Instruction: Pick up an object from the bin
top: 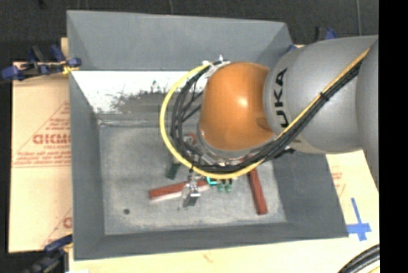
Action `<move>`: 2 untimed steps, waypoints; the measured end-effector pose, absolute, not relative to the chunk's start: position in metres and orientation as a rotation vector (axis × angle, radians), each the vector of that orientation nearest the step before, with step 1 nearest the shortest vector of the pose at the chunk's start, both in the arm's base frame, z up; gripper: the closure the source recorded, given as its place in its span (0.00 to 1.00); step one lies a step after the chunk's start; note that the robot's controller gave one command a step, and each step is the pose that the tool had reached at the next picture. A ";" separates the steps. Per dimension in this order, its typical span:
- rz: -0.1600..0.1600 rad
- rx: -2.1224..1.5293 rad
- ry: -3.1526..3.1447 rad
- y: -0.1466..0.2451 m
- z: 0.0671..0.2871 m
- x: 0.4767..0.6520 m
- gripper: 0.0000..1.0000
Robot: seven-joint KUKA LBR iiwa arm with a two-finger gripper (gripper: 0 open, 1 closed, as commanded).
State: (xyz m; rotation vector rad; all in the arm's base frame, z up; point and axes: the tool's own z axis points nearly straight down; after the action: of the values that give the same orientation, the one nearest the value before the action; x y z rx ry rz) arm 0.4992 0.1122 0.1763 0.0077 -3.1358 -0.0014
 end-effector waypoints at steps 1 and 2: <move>-0.004 0.002 -3.144 0.112 0.181 0.501 0.00; -0.009 0.060 -3.135 0.084 0.086 0.559 1.00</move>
Offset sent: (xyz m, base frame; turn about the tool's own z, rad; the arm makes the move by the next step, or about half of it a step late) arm 0.0553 -0.0316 -0.1063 -0.0302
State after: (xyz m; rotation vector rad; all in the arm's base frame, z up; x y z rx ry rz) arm 0.5595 0.0842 0.0864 0.0599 -3.1351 -0.0087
